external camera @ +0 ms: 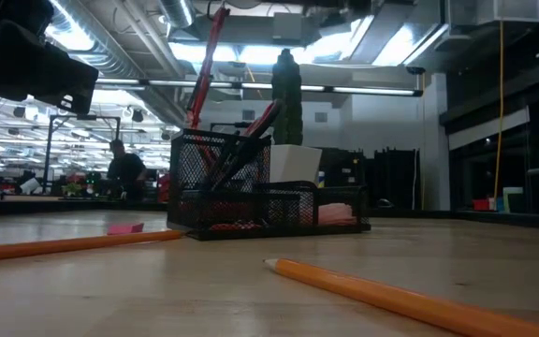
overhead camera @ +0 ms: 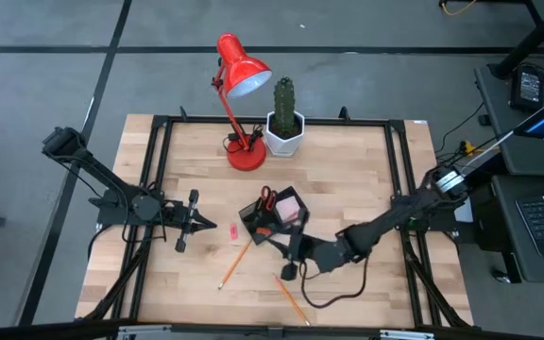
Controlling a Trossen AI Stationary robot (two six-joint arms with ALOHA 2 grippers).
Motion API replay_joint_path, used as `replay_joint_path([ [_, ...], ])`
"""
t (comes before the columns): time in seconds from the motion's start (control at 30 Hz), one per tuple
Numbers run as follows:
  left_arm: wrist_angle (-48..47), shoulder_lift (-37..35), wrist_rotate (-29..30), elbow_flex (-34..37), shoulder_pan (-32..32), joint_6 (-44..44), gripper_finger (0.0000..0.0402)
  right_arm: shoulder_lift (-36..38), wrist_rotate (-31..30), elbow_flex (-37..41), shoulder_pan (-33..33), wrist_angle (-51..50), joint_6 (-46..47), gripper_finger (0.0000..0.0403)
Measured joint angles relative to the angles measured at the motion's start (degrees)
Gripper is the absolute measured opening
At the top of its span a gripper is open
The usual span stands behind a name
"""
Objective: Pick and place office supplies into organizer
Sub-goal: Put the right orange pencil into the black desk organizer
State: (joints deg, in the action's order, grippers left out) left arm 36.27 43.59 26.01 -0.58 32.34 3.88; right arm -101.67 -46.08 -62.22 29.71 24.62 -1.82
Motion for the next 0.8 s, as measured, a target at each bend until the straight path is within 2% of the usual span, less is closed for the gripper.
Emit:
replay_joint_path([
  [0.17,0.2,0.0,0.0,0.0,0.0,0.0,0.0003,0.2,0.3,-10.1,2.0,-27.7,15.2,0.0102],
  [0.3,0.4,0.0,0.0,0.0,0.0,0.4,0.0001,-2.6,4.4,-19.9,2.8,-47.9,28.1,0.0102],
  [0.53,1.8,0.0,0.0,0.0,0.0,2.1,0.0003,-10.3,16.8,-34.5,4.7,-68.9,44.5,0.0102],
  [0.8,1.3,0.0,0.0,0.0,0.0,3.9,0.0003,-21.4,22.6,-51.9,7.5,-89.1,56.4,0.0102],
])
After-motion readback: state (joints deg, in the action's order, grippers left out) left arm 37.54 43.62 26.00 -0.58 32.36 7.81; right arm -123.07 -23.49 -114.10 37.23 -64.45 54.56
